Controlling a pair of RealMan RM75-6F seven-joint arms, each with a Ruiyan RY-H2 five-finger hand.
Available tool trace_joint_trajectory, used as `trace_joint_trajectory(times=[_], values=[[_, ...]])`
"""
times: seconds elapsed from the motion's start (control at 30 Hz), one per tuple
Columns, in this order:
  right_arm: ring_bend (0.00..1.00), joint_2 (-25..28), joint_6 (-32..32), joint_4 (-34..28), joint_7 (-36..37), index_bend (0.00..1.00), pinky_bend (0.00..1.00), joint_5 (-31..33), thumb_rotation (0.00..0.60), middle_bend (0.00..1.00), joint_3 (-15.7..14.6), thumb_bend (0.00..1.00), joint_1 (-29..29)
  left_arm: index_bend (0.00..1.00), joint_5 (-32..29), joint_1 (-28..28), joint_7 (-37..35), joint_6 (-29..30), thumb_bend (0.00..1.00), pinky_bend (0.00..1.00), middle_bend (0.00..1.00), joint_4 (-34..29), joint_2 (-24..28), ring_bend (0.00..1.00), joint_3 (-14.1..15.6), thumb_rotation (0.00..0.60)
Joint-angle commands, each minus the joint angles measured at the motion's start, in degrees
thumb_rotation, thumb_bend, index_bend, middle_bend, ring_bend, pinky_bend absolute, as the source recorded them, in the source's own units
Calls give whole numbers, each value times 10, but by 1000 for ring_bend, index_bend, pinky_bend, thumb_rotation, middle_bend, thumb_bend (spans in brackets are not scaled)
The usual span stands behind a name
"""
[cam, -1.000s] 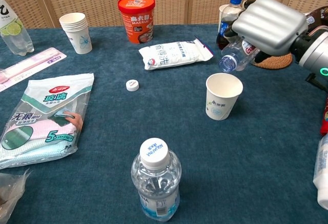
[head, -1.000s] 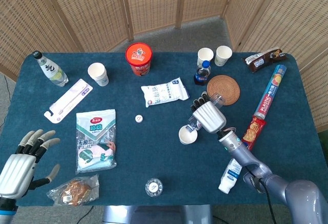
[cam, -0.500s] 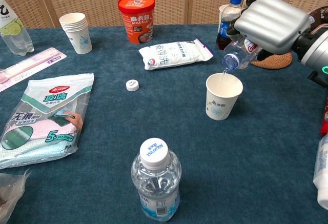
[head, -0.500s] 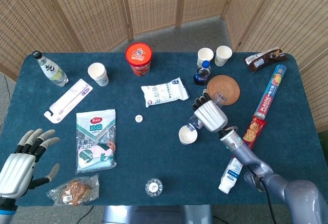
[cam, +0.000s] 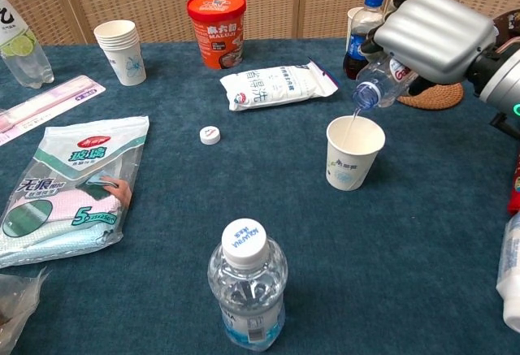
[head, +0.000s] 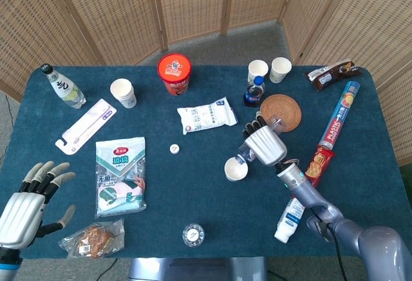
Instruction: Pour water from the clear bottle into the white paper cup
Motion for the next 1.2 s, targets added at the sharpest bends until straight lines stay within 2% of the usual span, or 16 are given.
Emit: trace_joint_trajectory(times=[0.03, 0.67, 0.9, 1.2], values=[[549, 5, -10, -12, 10, 594, 316, 7, 600, 556, 2, 261, -1, 205, 0, 0, -1, 0, 416, 0, 162, 1, 0, 75, 0, 526], [549, 48, -58, -129, 47, 594, 281, 59, 600, 556, 16, 252, -18, 205, -1, -1, -4, -1, 416, 0, 162, 5, -5, 74, 0, 528], [549, 83, -105, -232, 105, 594, 281, 129, 600, 556, 44, 249, -32, 205, -2, -3, -4, -6, 415, 0, 162, 7, -10, 75, 0, 528], [538, 110, -141, -278, 166, 595, 281, 201, 600, 556, 82, 250, -42, 205, -4, -5, -6, -7, 417, 0, 162, 9, -13, 75, -1, 530]])
